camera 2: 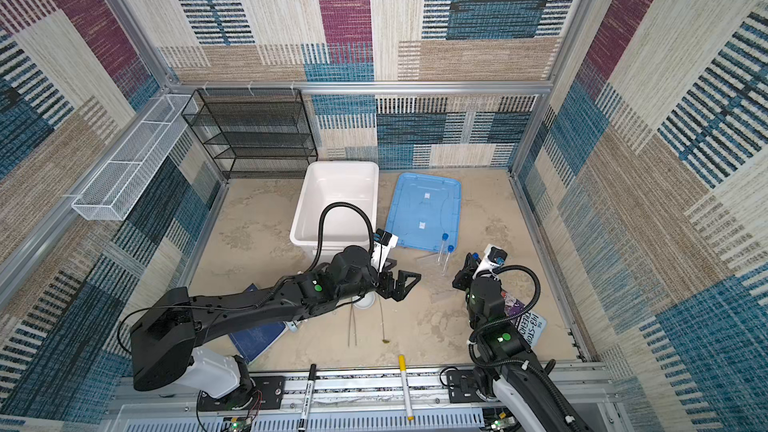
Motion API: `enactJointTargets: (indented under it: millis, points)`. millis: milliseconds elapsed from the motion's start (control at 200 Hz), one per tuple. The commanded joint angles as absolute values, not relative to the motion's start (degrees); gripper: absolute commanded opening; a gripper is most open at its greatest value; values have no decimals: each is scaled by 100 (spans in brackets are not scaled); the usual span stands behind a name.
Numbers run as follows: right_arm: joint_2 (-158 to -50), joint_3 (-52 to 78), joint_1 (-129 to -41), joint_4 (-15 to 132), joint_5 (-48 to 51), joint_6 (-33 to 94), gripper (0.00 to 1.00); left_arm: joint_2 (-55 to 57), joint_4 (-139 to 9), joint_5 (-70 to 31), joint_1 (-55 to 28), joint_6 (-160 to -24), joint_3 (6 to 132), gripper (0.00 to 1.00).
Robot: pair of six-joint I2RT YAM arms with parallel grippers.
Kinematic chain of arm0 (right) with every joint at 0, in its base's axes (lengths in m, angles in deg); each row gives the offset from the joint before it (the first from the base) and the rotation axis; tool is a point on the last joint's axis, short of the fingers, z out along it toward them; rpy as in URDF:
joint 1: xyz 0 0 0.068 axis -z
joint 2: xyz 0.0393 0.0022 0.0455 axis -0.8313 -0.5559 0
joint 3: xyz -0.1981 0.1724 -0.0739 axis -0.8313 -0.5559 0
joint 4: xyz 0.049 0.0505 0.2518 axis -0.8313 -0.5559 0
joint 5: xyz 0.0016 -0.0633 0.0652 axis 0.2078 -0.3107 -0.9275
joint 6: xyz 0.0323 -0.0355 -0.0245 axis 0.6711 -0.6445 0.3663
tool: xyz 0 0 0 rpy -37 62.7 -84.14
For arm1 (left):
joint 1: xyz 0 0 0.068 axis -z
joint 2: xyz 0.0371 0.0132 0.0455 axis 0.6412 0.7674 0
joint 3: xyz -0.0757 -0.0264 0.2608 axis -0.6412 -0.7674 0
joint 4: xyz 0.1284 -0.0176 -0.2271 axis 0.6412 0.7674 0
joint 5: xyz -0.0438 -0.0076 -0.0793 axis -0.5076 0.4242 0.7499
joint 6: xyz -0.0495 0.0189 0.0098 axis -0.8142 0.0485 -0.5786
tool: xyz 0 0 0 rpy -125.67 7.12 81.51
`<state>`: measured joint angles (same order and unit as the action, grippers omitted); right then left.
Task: Organize the chemistry lab equipment
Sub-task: 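Lower the tube into the clear rack and open the right gripper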
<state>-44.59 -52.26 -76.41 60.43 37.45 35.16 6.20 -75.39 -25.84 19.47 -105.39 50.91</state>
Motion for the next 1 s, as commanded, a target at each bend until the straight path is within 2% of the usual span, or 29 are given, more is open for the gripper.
enactJointTargets:
  millis: [0, 341, 786, 997]
  points:
    - [-4529, -5209, -7645, 6254, 3807, 3454, 16, 566, -7796, -2611, 1895, -10634, 5044, 100]
    - [-4965, -5062, -7844, 6370, 3882, 3307, 15, 578, -7863, -2505, 1707, -10792, 4957, 100]
    - [-5552, -4896, -8432, 6608, 4521, 3189, 14, 602, -8174, -2163, 1352, -11171, 4723, 100]
    - [-5787, -4806, -8658, 6641, 4865, 3180, 14, 485, -8029, -2137, 1329, -10856, 4813, 99]
